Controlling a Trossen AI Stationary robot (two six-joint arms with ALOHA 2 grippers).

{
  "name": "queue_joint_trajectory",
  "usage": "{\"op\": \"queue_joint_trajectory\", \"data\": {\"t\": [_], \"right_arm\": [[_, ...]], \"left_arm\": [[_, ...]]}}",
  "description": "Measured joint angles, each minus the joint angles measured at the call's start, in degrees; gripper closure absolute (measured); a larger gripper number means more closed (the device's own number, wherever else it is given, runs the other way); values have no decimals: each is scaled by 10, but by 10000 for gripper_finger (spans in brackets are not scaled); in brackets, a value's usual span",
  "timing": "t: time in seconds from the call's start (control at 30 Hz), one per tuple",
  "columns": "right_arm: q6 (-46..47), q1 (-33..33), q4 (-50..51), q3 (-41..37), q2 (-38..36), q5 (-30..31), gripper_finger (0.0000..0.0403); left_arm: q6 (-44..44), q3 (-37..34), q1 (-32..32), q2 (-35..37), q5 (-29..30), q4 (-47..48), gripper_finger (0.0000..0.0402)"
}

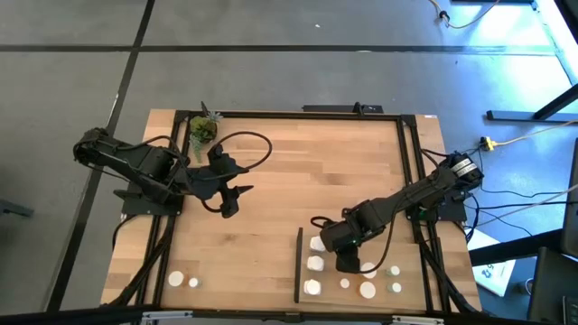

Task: Pick and place medicine bottles onto shelf by color
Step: Put the top pink pill bottle on the shelf

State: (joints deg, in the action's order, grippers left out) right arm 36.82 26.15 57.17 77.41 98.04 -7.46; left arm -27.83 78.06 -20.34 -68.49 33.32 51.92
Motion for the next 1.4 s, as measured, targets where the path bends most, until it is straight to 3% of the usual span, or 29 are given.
{"op": "queue_joint_trajectory", "data": {"t": [1.4], "right_arm": [[5, 0, -14, 0, 25, 2, 269]], "left_arm": [[14, 0, 0, 0, 0, 0, 192]]}}
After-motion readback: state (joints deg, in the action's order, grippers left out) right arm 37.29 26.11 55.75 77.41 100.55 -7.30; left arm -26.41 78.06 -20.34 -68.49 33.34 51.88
